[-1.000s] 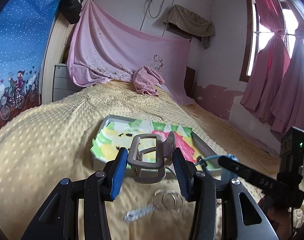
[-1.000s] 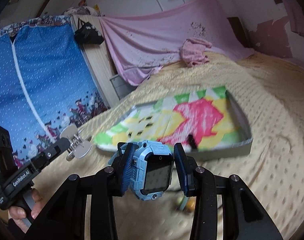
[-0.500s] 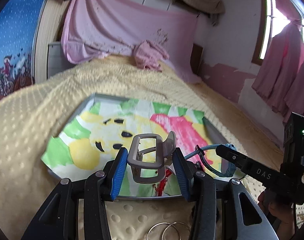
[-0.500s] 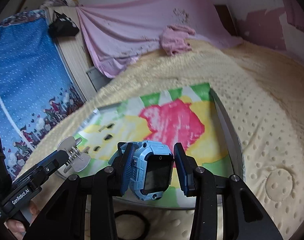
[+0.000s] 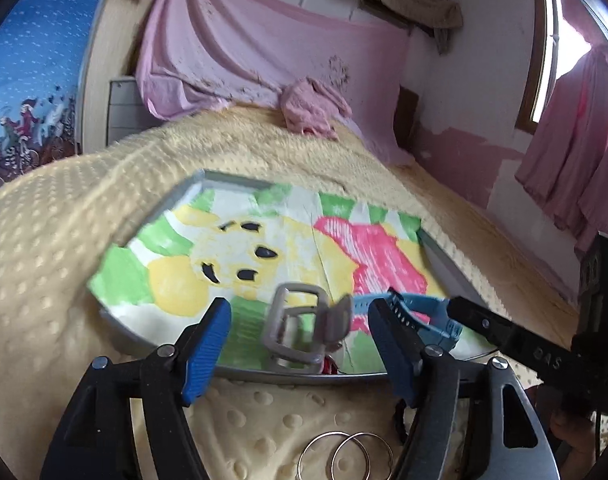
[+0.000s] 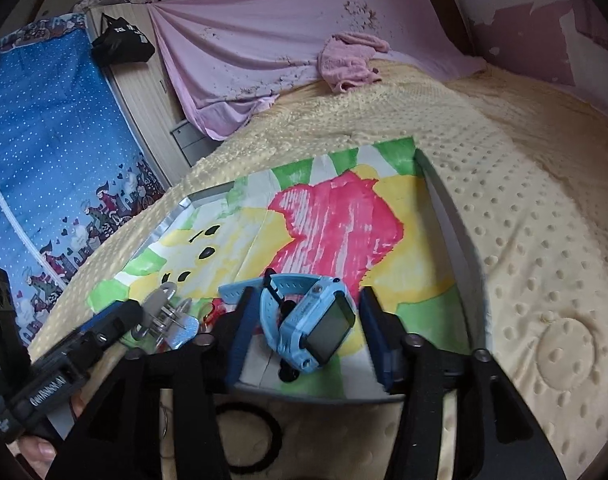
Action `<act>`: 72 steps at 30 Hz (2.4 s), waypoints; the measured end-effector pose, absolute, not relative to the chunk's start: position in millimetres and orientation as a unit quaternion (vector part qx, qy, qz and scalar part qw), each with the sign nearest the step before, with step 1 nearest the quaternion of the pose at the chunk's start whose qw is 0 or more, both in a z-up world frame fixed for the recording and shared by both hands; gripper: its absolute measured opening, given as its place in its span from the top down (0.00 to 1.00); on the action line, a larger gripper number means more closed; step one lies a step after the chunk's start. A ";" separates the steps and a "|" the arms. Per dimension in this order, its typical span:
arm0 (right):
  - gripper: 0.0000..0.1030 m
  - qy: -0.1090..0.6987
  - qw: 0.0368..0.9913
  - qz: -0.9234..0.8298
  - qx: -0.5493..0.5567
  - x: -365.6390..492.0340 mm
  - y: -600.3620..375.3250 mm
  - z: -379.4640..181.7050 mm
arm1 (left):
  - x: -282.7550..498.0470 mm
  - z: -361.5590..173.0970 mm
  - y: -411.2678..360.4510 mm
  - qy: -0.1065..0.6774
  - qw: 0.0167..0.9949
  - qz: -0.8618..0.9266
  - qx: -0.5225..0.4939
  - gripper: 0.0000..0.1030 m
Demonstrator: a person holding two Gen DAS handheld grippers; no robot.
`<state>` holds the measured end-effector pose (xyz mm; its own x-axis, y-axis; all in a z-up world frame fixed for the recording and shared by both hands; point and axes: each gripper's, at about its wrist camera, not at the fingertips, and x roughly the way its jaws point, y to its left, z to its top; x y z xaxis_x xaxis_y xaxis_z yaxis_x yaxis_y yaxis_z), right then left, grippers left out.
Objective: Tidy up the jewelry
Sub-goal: 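Carry the clip and watch into the tray and open both tools, then withdraw both tools and move the left tool toward the silver chain piece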
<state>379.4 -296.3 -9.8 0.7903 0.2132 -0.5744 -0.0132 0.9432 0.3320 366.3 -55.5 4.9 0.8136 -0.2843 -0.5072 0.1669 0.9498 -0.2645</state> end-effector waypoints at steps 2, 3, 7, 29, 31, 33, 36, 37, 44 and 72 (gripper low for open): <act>0.46 0.307 0.938 0.060 0.151 370.7 -296.6 -4.8 | 361.6 7.7 -52.6 0.280 0.947 -0.117 -0.106 0.33; 0.45 0.300 0.940 0.060 0.149 365.4 -297.8 -2.1 | 359.1 8.9 -51.2 0.278 0.948 -0.116 -0.106 0.33; 0.32 0.270 0.951 0.058 0.140 343.5 -301.7 9.8 | 340.7 15.6 -46.7 0.257 0.955 -0.105 -0.100 0.18; 0.02 0.145 0.988 0.027 0.054 188.9 -287.4 65.6 | 211.3 43.4 -29.5 0.145 0.987 -0.058 -0.037 0.00; 0.01 0.144 0.988 0.025 0.048 179.7 -285.9 66.9 | 204.2 42.3 -28.7 0.143 0.988 -0.056 -0.031 0.00; 0.01 0.147 0.988 0.023 0.040 171.0 -284.4 67.2 | 197.6 40.3 -27.3 0.142 0.988 -0.055 -0.023 0.00; 0.01 0.153 0.988 0.022 0.027 162.6 -281.9 65.2 | 193.1 35.6 -26.8 0.147 0.988 -0.054 -0.014 0.00; 0.02 0.154 0.988 0.021 0.023 161.1 -280.7 63.8 | 191.6 33.5 -25.7 0.150 0.987 -0.053 -0.010 0.00; 0.02 0.163 0.986 0.020 0.000 157.5 -274.6 53.9 | 184.6 19.9 -19.8 0.161 0.986 -0.045 0.000 0.00; 0.46 0.261 0.963 0.067 0.013 235.6 -263.0 7.8 | 250.8 -8.0 -21.2 0.255 0.961 -0.104 -0.013 0.31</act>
